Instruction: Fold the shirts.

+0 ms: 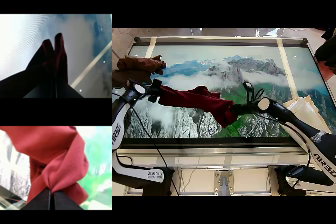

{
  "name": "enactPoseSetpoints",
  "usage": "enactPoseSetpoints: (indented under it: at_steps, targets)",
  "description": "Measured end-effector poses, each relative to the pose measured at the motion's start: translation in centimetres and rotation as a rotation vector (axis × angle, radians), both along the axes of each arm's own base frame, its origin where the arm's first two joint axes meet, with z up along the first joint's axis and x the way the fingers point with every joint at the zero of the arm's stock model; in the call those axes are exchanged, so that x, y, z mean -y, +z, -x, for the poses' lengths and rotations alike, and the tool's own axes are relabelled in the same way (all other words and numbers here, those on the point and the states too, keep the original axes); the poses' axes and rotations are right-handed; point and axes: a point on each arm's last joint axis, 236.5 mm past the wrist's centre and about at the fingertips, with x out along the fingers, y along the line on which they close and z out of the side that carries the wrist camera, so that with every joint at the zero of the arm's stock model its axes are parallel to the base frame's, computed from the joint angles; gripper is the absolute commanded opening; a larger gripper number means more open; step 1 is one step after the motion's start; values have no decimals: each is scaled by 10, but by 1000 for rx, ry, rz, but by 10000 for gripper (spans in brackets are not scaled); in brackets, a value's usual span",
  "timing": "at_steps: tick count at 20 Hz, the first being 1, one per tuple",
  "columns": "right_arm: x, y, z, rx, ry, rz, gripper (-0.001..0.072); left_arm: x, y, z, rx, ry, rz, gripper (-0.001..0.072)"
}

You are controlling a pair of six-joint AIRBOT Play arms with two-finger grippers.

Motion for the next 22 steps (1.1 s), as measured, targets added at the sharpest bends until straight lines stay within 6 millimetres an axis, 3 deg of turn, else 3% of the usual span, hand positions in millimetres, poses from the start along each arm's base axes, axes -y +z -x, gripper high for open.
enactPoseSetpoints:
  at_steps: [4, 6, 11, 13, 14, 16, 17, 19, 22]
  targets:
    - [20, 91, 4, 126, 140, 86, 13, -1, 106, 16, 161, -154, -201, 9]
    - [41, 155, 20, 228, 188, 145, 12, 3, 170, 39, 251, -220, -314, 9]
    - [92, 345, 82, 633, 118, 152, 11, 19, 325, 131, 526, -248, -575, 8]
    - [112, 408, 115, 788, 68, 125, 11, 31, 368, 173, 618, -240, -652, 8]
    - [120, 429, 129, 843, 50, 113, 11, 39, 384, 193, 651, -244, -681, 8]
    - [131, 456, 151, 912, 28, 99, 11, 53, 391, 224, 660, -272, -705, 9]
    - [134, 461, 156, 924, 22, 100, 12, 61, 383, 235, 627, -309, -697, 9]
    - [135, 458, 157, 902, 29, 114, 11, 78, 344, 250, 504, -407, -639, 10]
    - [129, 418, 135, 745, 76, 188, 11, 103, 258, 263, 296, -553, -468, 9]
